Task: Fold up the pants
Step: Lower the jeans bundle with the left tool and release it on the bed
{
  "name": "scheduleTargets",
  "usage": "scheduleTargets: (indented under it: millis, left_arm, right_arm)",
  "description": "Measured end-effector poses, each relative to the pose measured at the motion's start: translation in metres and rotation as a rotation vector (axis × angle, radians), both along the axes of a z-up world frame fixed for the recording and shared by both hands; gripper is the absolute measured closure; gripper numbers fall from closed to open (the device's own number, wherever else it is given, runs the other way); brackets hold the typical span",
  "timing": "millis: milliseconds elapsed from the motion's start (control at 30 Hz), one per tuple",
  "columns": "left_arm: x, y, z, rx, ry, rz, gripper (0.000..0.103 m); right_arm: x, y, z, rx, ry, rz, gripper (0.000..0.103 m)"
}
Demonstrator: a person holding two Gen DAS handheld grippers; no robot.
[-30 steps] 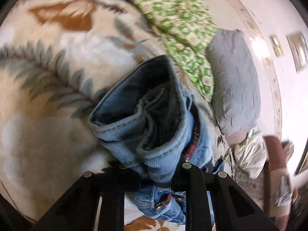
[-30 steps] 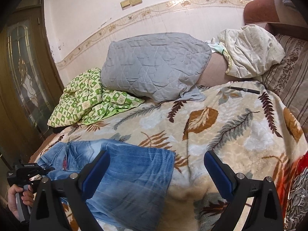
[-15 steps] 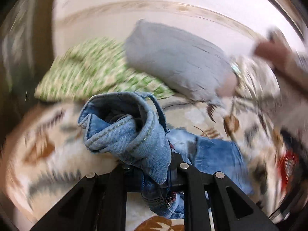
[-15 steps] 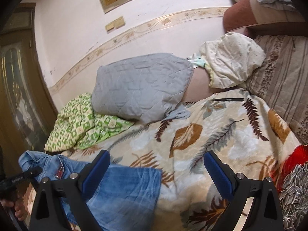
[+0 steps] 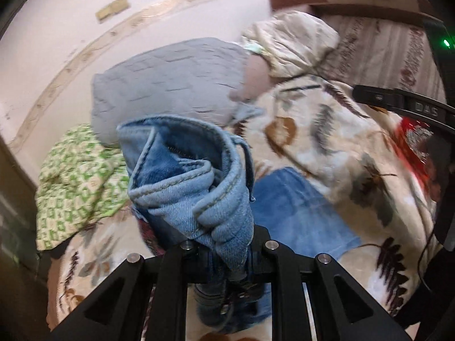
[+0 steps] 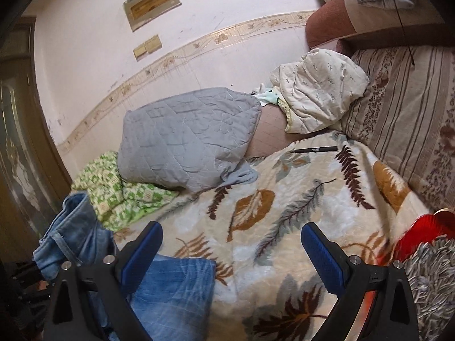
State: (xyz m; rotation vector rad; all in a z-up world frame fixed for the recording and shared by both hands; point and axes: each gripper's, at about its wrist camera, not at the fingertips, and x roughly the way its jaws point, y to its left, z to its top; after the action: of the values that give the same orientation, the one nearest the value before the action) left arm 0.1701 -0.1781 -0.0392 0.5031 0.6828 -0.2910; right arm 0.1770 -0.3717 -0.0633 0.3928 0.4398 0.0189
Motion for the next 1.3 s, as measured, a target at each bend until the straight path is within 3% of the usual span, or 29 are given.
scheduleTargets:
  millis: [133,333,500,633,767,833,900,1000,1167,1233,1300]
  left_arm:
    - [-0.002,-0.019,-0.018,0.025,0.055,-0.070,0.087]
    - [0.010,-0.044,-0.047,0.046,0.204,-0.123,0.087]
    - [0.016,-0.067,-0.075,0.112,0.288,-0.128,0.087]
    - [0.009,-0.085,-0.100,0.220,0.300,-0.130,0.086]
    - [-0.004,-0.098,-0.113,0.328,0.251,-0.136,0.086]
    - [-0.006,-0.097,-0.108,0.329,0.226,-0.123,0.078]
    - [-0.011,-0.094,-0.101,0.333,0.187,-0.128,0.060]
    - [-0.028,-0.085,-0.078,0.315,0.120,-0.156,0.006]
    - [-0.051,-0.054,-0.027,0.218,0.059,-0.169,0.000]
    - [-0.052,-0.029,-0.004,0.127,0.069,-0.159,0.000]
    - [-0.043,0.003,0.012,-0.018,0.119,-0.111,0.000]
  right_arm:
    - [-0.002,-0.005,0.002,-0.072,0.010,-0.099,0.000]
    - [-0.002,-0.037,-0.001,-0.028,0.047,-0.208,0.000]
    - [-0.008,-0.056,-0.002,0.010,0.049,-0.260,0.000]
    - [-0.010,-0.059,-0.002,0.019,0.043,-0.271,0.000]
    - [-0.009,-0.057,-0.003,0.011,0.048,-0.271,0.000]
    - [-0.010,-0.056,-0.002,0.000,0.040,-0.274,0.000]
    - [-0.011,-0.055,-0.001,-0.002,0.034,-0.275,0.000]
    - [-0.011,-0.056,0.000,0.001,0.032,-0.275,0.000]
    - [-0.011,-0.051,0.002,-0.008,0.027,-0.257,0.000]
    - [-0.010,-0.046,0.004,-0.014,0.028,-0.247,0.000]
    - [-0.008,-0.038,0.006,-0.024,0.034,-0.215,0.000]
